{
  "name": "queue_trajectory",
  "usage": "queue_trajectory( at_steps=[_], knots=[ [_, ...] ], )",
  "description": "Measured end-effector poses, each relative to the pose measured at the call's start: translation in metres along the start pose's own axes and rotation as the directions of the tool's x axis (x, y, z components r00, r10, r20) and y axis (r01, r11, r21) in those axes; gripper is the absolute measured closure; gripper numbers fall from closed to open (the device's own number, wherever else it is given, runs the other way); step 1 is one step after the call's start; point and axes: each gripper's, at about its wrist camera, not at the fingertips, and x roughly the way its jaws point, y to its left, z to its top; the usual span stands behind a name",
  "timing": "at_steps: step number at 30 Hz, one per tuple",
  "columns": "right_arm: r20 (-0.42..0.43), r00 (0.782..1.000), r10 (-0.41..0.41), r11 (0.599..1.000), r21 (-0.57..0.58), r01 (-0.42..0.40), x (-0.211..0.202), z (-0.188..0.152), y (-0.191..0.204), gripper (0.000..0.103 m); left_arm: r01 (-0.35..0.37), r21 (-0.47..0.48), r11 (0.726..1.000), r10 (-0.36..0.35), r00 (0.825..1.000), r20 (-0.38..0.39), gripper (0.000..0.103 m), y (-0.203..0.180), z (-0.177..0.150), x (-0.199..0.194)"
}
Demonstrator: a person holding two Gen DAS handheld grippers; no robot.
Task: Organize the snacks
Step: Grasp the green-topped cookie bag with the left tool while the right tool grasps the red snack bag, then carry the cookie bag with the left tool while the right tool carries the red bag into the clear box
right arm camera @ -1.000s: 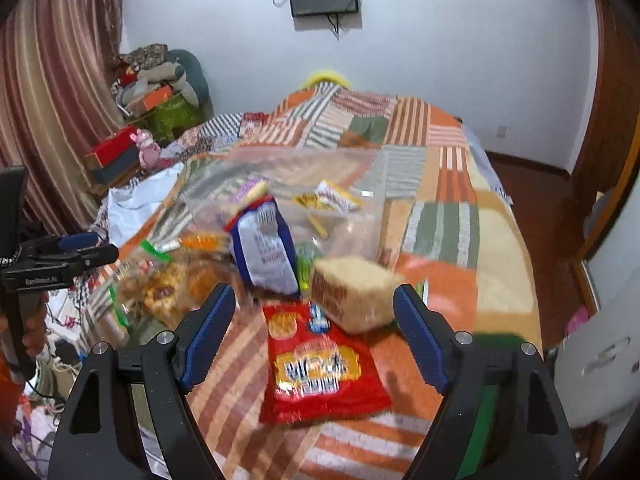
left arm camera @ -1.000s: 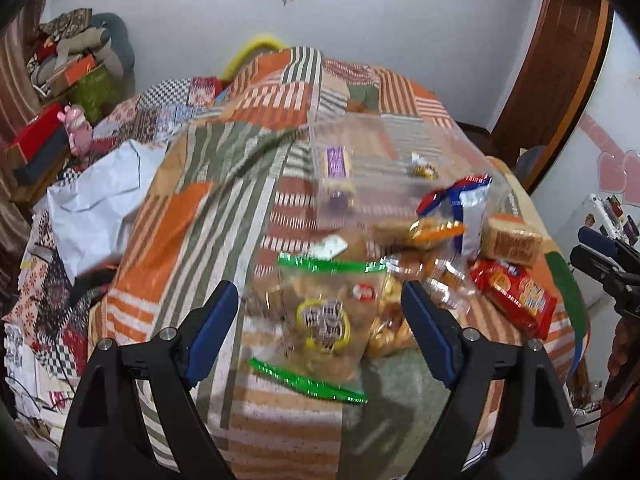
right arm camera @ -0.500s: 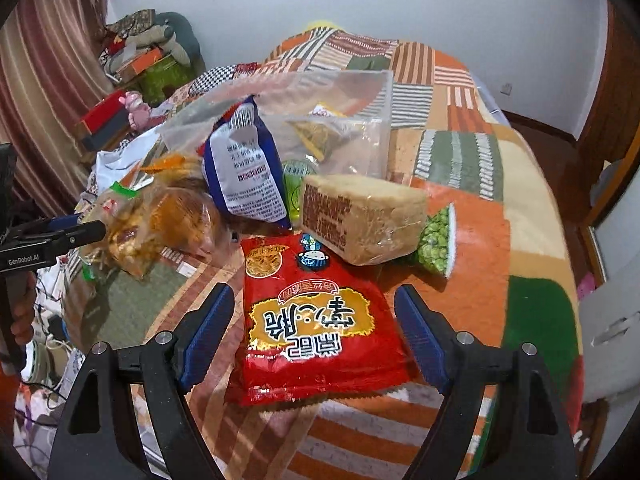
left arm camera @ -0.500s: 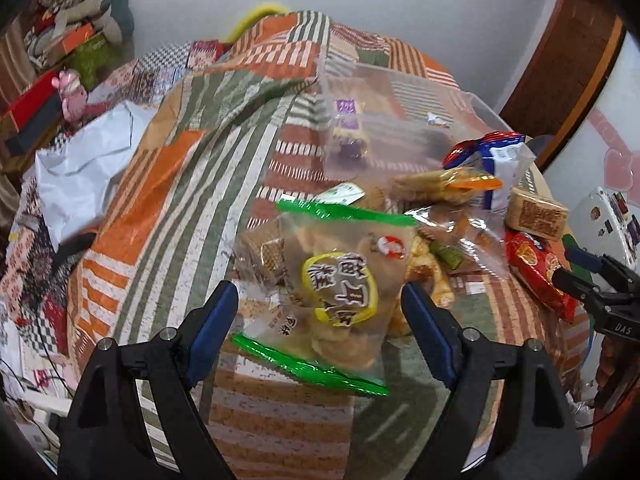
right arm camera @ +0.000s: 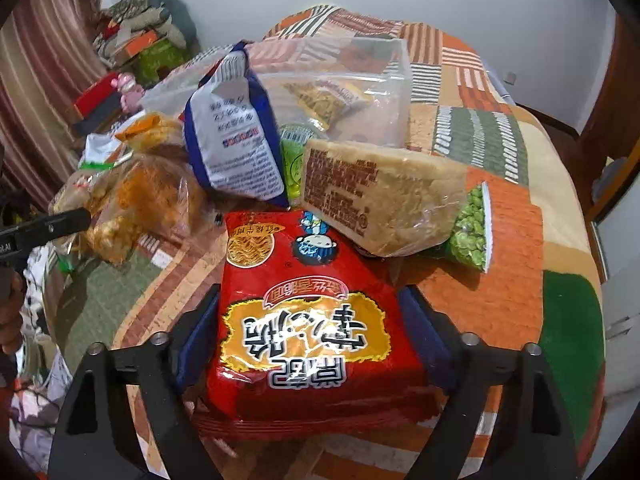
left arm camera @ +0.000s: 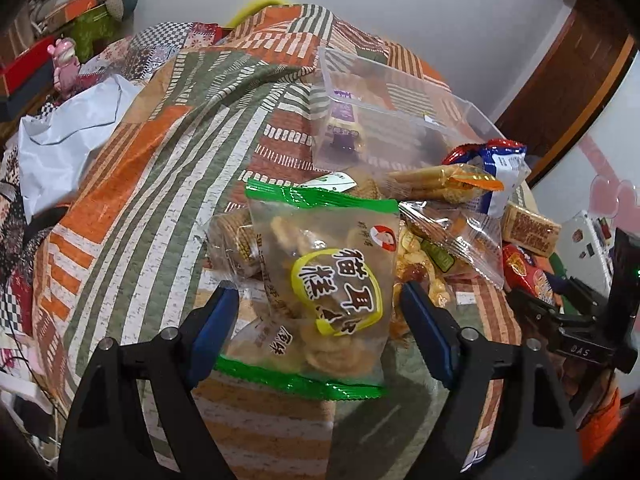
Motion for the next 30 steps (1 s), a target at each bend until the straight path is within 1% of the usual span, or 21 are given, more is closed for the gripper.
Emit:
queue_trajectory(
  at_steps=[1,3,4,5,6,7,8,11,15,22,30],
  knots=[
    [0.004,1.000,0.008,1.000,0.008,-0.008,-0.002,-0.001,0.000,0.034,0.001,-0.004,1.000,-0.001,1.000,0.003,0.026,0.000,-0.001,-0.001],
    [0.011,1.000,0.013,1.000,0.010,-0.013,-0.005,0.000,0.001,0.037,0.000,-0.003,1.000,0.000,1.000,0.011,0.031,0.001,-0.002,-0.003],
    [0.013,1.000,0.017,1.000,0.007,-0.018,-0.006,-0.001,0.003,0.039,0.006,-0.001,1.000,-0.006,1.000,0.012,0.036,0.001,-0.002,-0.004],
    [0.016,1.000,0.023,1.000,0.006,-0.023,-0.008,-0.001,0.004,0.039,0.011,0.000,1.000,-0.011,1.000,0.014,0.043,0.001,-0.001,-0.005],
    [0.016,0.999,0.031,1.000,0.004,-0.031,-0.009,-0.002,0.005,0.039,0.009,0.001,1.000,-0.009,1.000,0.018,0.046,0.001,-0.002,-0.006],
    [0.019,0.999,0.039,0.999,0.001,-0.039,-0.012,-0.004,0.006,0.039,0.004,0.001,1.000,-0.004,1.000,0.021,0.052,0.002,-0.002,-0.008],
    [0.022,0.999,0.044,0.999,0.001,-0.044,-0.012,-0.004,0.007,0.039,-0.004,0.003,1.000,0.004,1.000,0.025,0.054,0.003,-0.002,-0.009],
    [0.033,0.998,0.062,0.998,-0.001,-0.062,-0.016,-0.003,0.011,0.039,-0.007,0.003,1.000,0.006,1.000,0.030,0.055,0.005,-0.005,-0.014],
    [0.062,0.995,0.078,0.997,0.002,-0.078,-0.024,0.002,0.013,0.039,-0.034,0.032,0.999,0.032,0.998,0.056,0.055,0.001,-0.006,-0.024],
    [0.135,0.987,0.089,0.996,-0.016,-0.087,-0.048,0.012,0.019,0.039,-0.009,0.041,0.999,0.004,0.994,0.107,0.055,-0.006,0.004,-0.043],
    [0.224,0.969,0.107,0.994,-0.017,-0.106,-0.072,0.026,0.022,0.039,0.016,0.079,0.997,-0.029,0.985,0.170,0.055,-0.023,0.022,-0.061]
  ],
)
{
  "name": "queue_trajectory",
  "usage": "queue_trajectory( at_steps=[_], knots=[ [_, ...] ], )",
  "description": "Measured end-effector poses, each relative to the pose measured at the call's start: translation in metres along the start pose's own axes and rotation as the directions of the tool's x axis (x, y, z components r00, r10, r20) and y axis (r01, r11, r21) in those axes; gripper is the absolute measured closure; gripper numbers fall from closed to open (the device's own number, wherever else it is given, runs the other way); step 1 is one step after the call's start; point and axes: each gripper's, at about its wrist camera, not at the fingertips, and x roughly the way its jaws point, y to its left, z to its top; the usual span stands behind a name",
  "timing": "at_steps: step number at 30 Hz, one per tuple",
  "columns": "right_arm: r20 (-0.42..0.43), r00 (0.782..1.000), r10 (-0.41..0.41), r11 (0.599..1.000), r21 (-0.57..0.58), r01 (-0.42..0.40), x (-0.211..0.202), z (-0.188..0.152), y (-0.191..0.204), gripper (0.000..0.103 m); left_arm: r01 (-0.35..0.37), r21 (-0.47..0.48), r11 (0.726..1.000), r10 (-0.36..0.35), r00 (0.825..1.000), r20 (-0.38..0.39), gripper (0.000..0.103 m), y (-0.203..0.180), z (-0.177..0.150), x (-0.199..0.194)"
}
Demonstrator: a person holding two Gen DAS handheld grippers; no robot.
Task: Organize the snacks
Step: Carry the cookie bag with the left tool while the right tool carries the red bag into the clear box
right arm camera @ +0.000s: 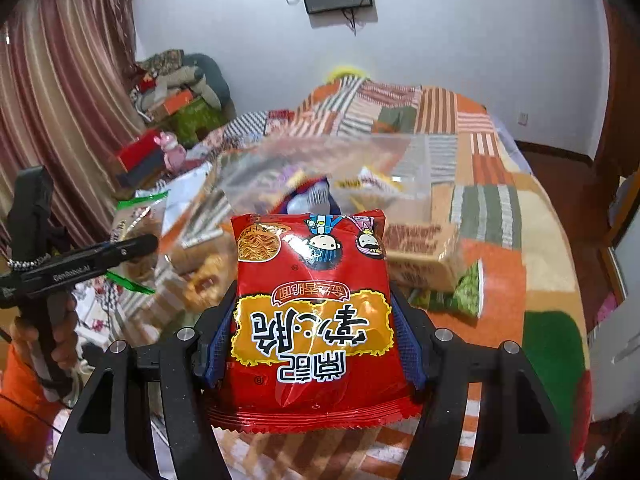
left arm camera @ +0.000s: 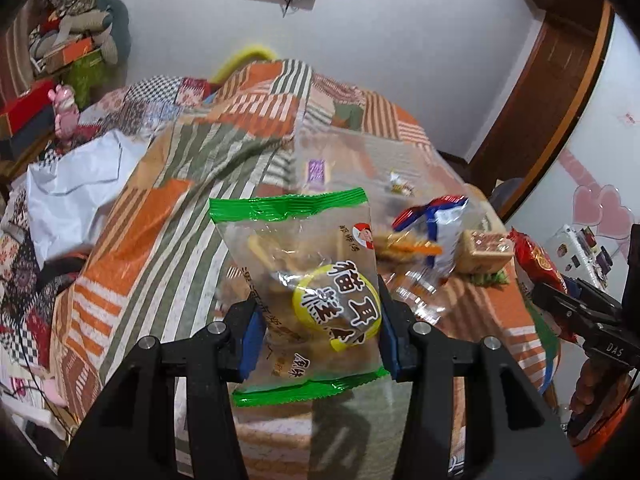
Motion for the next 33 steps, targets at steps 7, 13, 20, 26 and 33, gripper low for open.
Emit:
queue_trajectory(
  at_steps=[7,13,20,26,33],
  knots=[
    [0.073,0.997,-0.027,1.000,-0.008,0.027,-0.008,0.023,-0.005,0.039,0.018,0.046,0.999,-0.021,0.998,0.060,0.055,-0.017,0.025,-0.008],
    [0.123,0.992,-0.030,1.000,0.009,0.029,-0.010,0.043,-0.013,0.039,0.035,0.063,0.997,-0.041,0.995,0.093,0.055,-0.029,0.045,-0.008],
    [0.169,0.985,-0.045,0.999,0.019,0.043,-0.008,0.066,-0.021,0.039,0.030,0.089,0.996,-0.040,0.991,0.124,0.055,-0.037,0.069,0.000],
    [0.188,0.980,-0.071,0.997,0.020,0.068,0.000,0.083,-0.026,0.039,0.052,0.100,0.994,-0.065,0.989,0.132,0.055,-0.039,0.094,0.012],
    [0.190,0.977,-0.092,0.996,0.017,0.090,0.015,0.097,-0.032,0.039,0.052,0.116,0.992,-0.067,0.990,0.126,0.055,-0.041,0.113,0.032]
  ],
)
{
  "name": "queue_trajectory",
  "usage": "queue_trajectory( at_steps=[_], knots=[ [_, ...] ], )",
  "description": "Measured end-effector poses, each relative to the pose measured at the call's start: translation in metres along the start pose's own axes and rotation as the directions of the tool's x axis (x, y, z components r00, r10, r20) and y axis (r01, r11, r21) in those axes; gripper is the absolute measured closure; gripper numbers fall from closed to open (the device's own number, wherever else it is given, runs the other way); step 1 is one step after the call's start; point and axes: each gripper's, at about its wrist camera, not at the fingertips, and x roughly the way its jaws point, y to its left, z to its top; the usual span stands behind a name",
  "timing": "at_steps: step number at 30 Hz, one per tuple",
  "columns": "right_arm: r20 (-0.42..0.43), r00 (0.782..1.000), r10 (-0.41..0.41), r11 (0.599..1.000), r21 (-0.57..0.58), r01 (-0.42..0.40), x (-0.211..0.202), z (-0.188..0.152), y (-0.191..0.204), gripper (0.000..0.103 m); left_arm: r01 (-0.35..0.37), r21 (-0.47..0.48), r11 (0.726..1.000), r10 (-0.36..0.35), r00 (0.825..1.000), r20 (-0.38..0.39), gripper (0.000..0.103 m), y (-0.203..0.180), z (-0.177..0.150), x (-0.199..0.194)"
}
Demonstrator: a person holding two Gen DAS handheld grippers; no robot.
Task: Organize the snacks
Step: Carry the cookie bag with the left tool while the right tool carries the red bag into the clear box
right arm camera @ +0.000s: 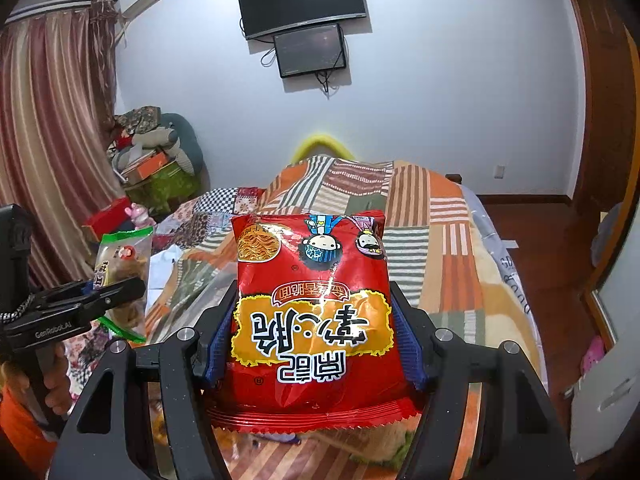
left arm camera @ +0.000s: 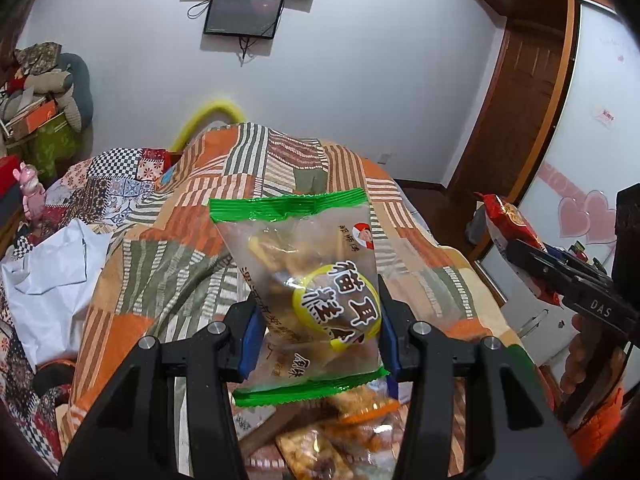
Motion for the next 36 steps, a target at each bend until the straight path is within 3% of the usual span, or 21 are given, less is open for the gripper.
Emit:
queue_trajectory(
  at_steps=[14,20,36],
  knots=[
    [-0.155,0.987,0.045,0.999,0.004,-0.045,0.053,-0.008,-0.019,0.039,-0.018,0.004,1.000,0.018,0.992,-0.125,0.055,0.001,0.008,0.073],
    [-0.237,0.970,0.049,0.999,0.001,-0.050,0.080,-0.012,-0.021,0.039,-0.028,-0.009,1.000,0.026,0.974,-0.224,0.055,0.004,0.000,0.109],
    [-0.394,0.918,0.043,0.996,-0.057,-0.071,0.112,-0.022,-0.016,0.039,-0.008,0.000,1.000,0.008,0.929,-0.370,0.055,0.001,-0.013,0.149]
  ],
)
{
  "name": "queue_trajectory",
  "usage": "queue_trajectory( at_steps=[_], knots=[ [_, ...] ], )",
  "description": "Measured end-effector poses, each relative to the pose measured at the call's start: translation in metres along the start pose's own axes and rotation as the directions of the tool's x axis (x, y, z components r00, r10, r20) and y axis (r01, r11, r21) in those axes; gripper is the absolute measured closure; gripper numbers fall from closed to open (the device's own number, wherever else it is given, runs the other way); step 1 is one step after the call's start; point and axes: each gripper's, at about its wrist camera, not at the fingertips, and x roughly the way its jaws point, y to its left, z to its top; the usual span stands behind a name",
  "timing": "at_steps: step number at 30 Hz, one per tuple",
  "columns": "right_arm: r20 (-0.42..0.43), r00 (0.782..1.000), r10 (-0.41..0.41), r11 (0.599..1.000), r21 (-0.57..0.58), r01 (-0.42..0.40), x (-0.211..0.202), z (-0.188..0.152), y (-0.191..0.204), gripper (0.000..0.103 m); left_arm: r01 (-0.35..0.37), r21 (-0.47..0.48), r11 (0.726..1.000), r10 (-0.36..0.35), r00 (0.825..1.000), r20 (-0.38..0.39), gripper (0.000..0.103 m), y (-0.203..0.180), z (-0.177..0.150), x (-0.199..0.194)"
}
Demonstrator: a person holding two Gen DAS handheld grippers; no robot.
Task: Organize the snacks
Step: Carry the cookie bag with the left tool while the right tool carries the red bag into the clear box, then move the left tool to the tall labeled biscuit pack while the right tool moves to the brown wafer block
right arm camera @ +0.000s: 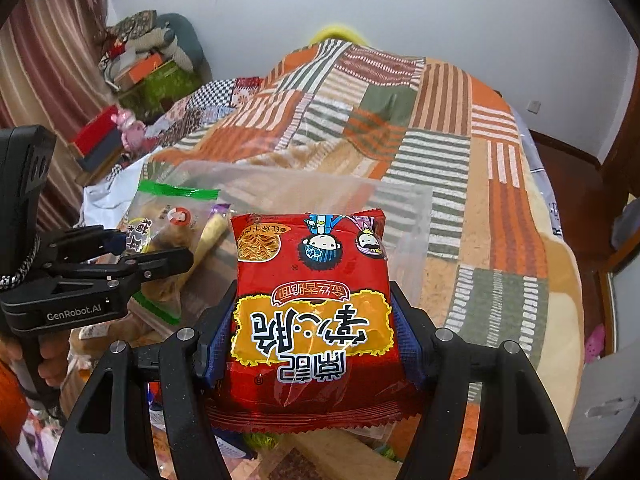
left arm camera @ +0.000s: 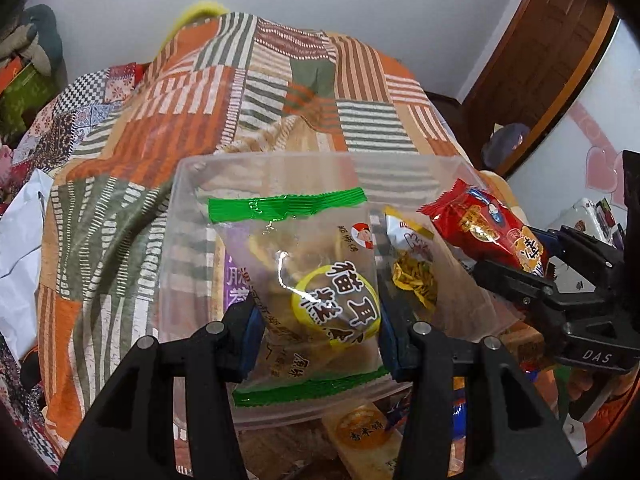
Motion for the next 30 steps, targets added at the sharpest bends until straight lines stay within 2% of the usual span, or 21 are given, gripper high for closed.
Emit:
queue_trajectory(
  at_steps=[5,15,18,24,30],
  knots=[
    [-0.009,1.000,0.008,1.000,-0.003,-0.008,-0.003,0.000,0.003,0.038,0.002,0.012,1.000,-0.002,1.000,-0.002,0.053,-0.003,-0.001,-0.006],
    [0.066,0.998,-0.015,1.000,-0.016,0.016,-0.038,-0.005,0.008,0.038,-0.034,0.037,0.999,0.031,0.996,0.078,0.052,-0.007,-0.011,-0.053],
    [0.090,0.996,-0.028,0.999,-0.021,0.030,-0.053,-0.008,0.009,0.038,-0.047,0.036,0.998,0.043,0.993,0.106,0.047,-0.006,-0.017,-0.069],
    [0.123,0.992,-0.042,0.998,-0.031,0.046,-0.076,-0.023,0.010,0.038,-0.065,0.029,0.998,0.060,0.989,0.134,0.044,0.001,-0.037,-0.097],
    [0.152,0.987,-0.052,0.998,-0.033,0.058,-0.093,-0.044,0.009,0.030,-0.090,0.031,0.995,0.084,0.985,0.154,0.039,0.010,-0.062,-0.118]
  ],
)
